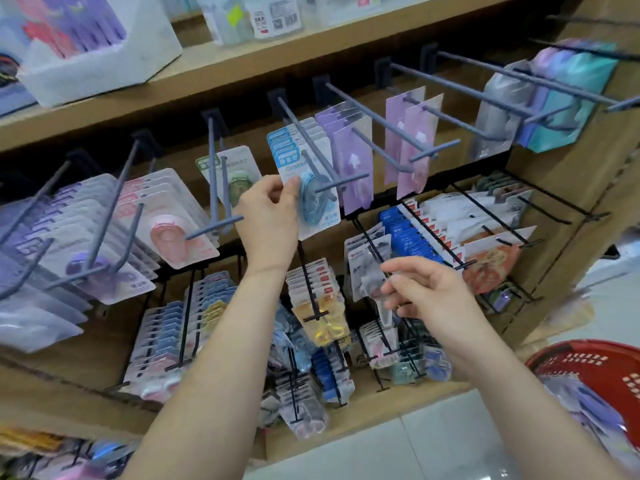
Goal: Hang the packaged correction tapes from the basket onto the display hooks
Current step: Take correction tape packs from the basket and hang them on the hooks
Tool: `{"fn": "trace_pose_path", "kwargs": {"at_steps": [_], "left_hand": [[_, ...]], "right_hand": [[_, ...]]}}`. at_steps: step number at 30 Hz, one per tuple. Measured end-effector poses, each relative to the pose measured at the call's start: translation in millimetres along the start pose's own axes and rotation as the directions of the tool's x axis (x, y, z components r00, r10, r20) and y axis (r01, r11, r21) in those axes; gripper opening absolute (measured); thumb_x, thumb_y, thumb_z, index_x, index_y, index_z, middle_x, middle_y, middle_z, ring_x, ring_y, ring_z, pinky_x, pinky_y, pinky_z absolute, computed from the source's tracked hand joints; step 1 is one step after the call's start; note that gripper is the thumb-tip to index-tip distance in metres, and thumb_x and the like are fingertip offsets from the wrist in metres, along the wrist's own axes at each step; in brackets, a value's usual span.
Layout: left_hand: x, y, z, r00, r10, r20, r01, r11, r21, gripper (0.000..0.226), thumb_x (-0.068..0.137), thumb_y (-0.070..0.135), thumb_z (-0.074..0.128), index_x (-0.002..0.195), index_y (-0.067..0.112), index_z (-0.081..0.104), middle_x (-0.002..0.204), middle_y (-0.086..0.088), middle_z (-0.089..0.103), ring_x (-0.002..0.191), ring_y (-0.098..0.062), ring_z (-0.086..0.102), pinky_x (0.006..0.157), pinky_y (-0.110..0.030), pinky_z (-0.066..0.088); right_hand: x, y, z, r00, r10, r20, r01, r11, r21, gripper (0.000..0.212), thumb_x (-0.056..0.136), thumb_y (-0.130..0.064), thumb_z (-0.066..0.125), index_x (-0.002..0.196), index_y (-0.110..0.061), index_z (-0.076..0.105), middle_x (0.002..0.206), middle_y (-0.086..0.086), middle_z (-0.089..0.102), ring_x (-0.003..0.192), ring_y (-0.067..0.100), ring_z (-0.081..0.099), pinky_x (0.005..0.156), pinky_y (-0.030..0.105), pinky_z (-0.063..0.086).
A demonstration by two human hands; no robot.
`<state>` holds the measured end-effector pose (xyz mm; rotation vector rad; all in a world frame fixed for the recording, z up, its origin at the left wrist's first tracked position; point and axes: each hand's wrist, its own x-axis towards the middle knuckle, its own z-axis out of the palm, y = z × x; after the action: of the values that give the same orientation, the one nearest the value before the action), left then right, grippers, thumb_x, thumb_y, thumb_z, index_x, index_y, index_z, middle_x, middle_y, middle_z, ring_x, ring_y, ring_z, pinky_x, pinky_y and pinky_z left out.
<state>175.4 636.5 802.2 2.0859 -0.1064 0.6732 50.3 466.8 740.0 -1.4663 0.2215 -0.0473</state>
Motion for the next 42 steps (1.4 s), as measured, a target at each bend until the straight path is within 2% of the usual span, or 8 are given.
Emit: {"fn": "trace_pose_path", "kwargs": {"at_steps": [4,7,11,17,25,28,32,42], "left_hand": [[-5,-8,2,0.999,-0.036,-0.01,0.035,0.996,-0.086,0.006,0.092,0.023,0.067,0.093,0.02,0.062,0.076,0.015,0.057,0.066,0.008,0.053,0.061,-0.008,0.04],[-25,-16,1,0.994,-0.098,-0.049,0.088,0.98,-0.178,0.018,0.088,0.018,0.071,0.093,0.022,0.054,0.078,0.012,0.054,0.063,0.001,0.05,0.063,-0.006,0.04],[-64,-18,6,0.979,-0.022,0.201,0.061,0.98,-0.19,0.026,0.089,0.015,0.069,0.076,0.032,0.054,0.074,0.009,0.058,0.063,-0.001,0.049,0.063,-0.013,0.039],[-124,-2,43,0.763,0.257,0.593,-0.212,0.966,-0.145,0.015,0.088,0.016,0.069,0.08,0.025,0.061,0.073,0.011,0.058,0.072,-0.007,0.054,0.065,-0.015,0.041],[-214,30,156,0.443,0.39,0.808,-0.41,0.889,-0.204,0.007,0.08,0.014,0.065,0.082,0.019,0.07,0.074,0.005,0.067,0.071,-0.011,0.059,0.067,-0.028,0.045],[-255,48,213,0.311,0.355,0.882,-0.402,0.89,-0.216,0.016,0.085,0.017,0.058,0.089,0.018,0.073,0.086,0.001,0.072,0.08,-0.02,0.066,0.071,-0.034,0.051],[-310,79,291,0.19,0.286,0.939,-0.402,0.895,-0.191,0.02,0.088,0.008,0.061,0.099,0.017,0.075,0.096,0.003,0.072,0.089,-0.016,0.065,0.077,-0.019,0.04],[-439,51,493,-0.065,-0.052,0.997,-0.409,0.912,0.021,0.026,0.09,0.008,0.055,0.108,0.017,0.071,0.108,-0.001,0.069,0.102,-0.023,0.063,0.087,-0.031,0.046]], "right_hand": [[-4,6,-5,0.996,-0.008,-0.089,0.008,1.0,-0.002,0.023,0.098,0.001,0.053,0.1,-0.014,0.071,0.072,0.001,0.071,0.065,0.015,0.064,0.057,0.021,0.05],[-6,9,-9,0.987,-0.041,-0.158,0.042,0.999,0.001,0.025,0.098,0.001,0.053,0.096,-0.016,0.071,0.071,0.001,0.07,0.062,0.015,0.063,0.055,0.02,0.049],[-16,14,-22,0.973,-0.065,-0.222,0.055,0.997,-0.049,0.025,0.098,0.0,0.053,0.094,-0.018,0.071,0.07,0.001,0.069,0.062,0.012,0.063,0.056,0.018,0.049],[-45,32,-75,0.936,-0.111,-0.334,-0.009,0.942,-0.337,0.028,0.095,-0.005,0.059,0.087,-0.029,0.07,0.07,-0.001,0.07,0.062,0.011,0.067,0.062,0.021,0.051],[-113,74,-218,0.863,0.023,-0.505,-0.331,0.78,-0.531,0.035,0.093,-0.012,0.06,0.081,-0.044,0.063,0.064,-0.03,0.064,0.061,-0.008,0.058,0.061,0.018,0.041],[-142,107,-289,0.779,0.127,-0.615,-0.492,0.732,-0.472,0.022,0.094,-0.013,0.06,0.097,-0.032,0.071,0.07,-0.018,0.067,0.068,-0.001,0.062,0.068,0.021,0.047],[-174,158,-382,0.65,0.248,-0.718,-0.635,0.696,-0.334,0.018,0.094,-0.016,0.06,0.107,-0.025,0.068,0.096,-0.003,0.072,0.083,0.016,0.066,0.078,0.028,0.048],[-195,305,-521,0.309,0.509,-0.803,-0.772,0.627,0.101,0.034,0.095,-0.013,0.059,0.129,-0.015,0.061,0.121,0.008,0.068,0.094,0.023,0.064,0.084,0.026,0.044]]}}
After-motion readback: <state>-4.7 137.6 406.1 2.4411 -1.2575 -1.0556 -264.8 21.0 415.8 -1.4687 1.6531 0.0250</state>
